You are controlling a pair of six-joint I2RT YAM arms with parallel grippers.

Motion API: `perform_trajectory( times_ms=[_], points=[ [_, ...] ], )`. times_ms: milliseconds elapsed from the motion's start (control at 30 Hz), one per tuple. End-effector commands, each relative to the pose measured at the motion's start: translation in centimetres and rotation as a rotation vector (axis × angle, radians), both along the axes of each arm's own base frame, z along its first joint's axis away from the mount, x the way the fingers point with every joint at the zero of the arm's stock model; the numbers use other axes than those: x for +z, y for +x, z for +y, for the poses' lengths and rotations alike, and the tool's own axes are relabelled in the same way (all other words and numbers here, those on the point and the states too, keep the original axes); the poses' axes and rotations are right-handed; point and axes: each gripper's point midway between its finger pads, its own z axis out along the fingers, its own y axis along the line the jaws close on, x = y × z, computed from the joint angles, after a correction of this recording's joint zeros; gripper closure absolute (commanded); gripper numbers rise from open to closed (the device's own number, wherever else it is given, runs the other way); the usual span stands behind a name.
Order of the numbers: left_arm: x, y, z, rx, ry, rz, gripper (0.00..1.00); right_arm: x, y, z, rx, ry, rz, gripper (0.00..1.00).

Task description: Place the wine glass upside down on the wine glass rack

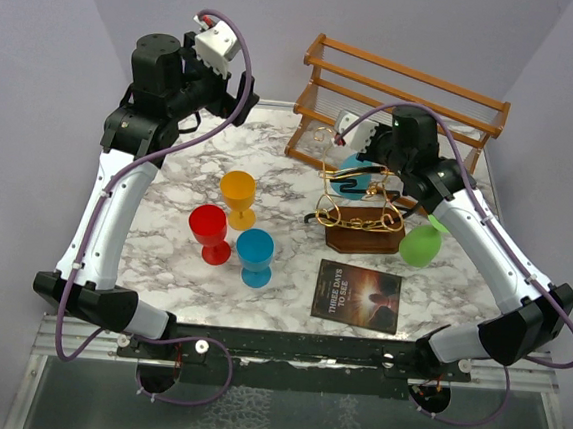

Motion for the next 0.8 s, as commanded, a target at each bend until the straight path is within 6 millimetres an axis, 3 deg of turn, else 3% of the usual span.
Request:
perform_trajectory(
  times_ms=[0,767],
  points=[
    [0.3,-0.2,-0.2,-0.022,-0.015,-0.013,0.06,3.0,0.1,-0.6,-0.057,0.072,-0.082,0.99],
    [-0.5,-0.3,-0.8,-0.052,-0.032,0.007,0.06,1.5,0.1,-2.9,-0.282,0.195,-0.063,0.99]
  ],
)
